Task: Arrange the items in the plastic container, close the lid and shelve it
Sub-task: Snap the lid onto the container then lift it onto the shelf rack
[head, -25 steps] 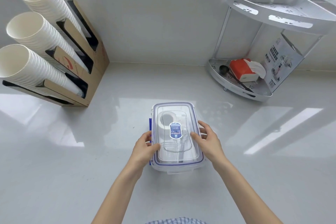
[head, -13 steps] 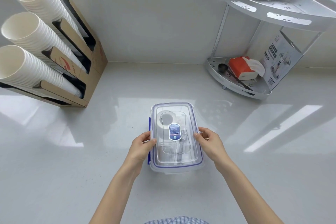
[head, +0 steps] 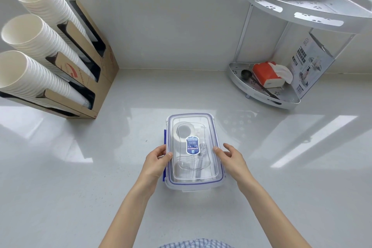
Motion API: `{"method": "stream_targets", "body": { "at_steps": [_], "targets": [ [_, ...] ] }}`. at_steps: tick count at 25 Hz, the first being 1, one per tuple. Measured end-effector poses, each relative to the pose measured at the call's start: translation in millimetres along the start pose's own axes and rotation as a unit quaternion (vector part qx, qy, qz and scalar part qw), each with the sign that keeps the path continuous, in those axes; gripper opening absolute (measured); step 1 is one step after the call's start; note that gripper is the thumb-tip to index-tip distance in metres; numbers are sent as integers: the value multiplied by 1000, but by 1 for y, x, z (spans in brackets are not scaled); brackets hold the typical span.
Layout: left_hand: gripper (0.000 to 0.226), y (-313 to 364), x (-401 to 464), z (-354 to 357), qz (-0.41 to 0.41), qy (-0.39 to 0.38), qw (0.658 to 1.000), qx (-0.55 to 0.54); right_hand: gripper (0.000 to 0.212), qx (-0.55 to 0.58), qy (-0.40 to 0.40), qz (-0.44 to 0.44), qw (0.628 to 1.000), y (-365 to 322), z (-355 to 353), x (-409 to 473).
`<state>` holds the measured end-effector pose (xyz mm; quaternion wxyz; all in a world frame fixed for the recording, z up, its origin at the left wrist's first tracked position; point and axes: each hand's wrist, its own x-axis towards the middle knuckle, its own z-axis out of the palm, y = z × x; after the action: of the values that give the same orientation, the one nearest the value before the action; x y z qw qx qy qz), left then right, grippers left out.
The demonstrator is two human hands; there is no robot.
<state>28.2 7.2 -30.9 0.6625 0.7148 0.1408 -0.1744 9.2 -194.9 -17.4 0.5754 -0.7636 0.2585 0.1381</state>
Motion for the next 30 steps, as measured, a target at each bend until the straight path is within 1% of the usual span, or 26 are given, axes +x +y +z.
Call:
{"method": "stream_targets", "body": {
  "at_steps": [2,5,6,8,10,13,17,20,23,30],
  "targets": [
    [30,0,0,0,3,3,1000,0,63,6,-20,19,1000,0,0,-1],
    [29,0,-1,1,3,2,1000,-1,63,7,-6,21,1000,0,0,-1],
    [30,1,-1,1,4,2,1000,-1,59,-2,9,13,1000,0,0,0],
    [30,1,-1,1,5,2,1000,1,45,-20,39,-18,999,0,1,2],
    [30,1,-1,1,4,2,1000,3,39,-30,53,-45,997,-1,3,1],
    [31,1,0,0,2,2,1000,7,40,-62,67,-66,994,-4,8,-2],
    [31,2,-1,1,2,4,1000,14,44,-49,65,-69,994,-7,16,-7],
    [32,4,-2,1,-1,5,1000,17,42,-68,70,-100,990,-5,19,-11],
    [32,5,-2,2,-2,5,1000,18,49,-86,90,-105,987,-2,22,-11],
    [32,7,-6,4,-4,11,999,32,43,-121,117,-123,978,-2,27,-5]
  ]
}}
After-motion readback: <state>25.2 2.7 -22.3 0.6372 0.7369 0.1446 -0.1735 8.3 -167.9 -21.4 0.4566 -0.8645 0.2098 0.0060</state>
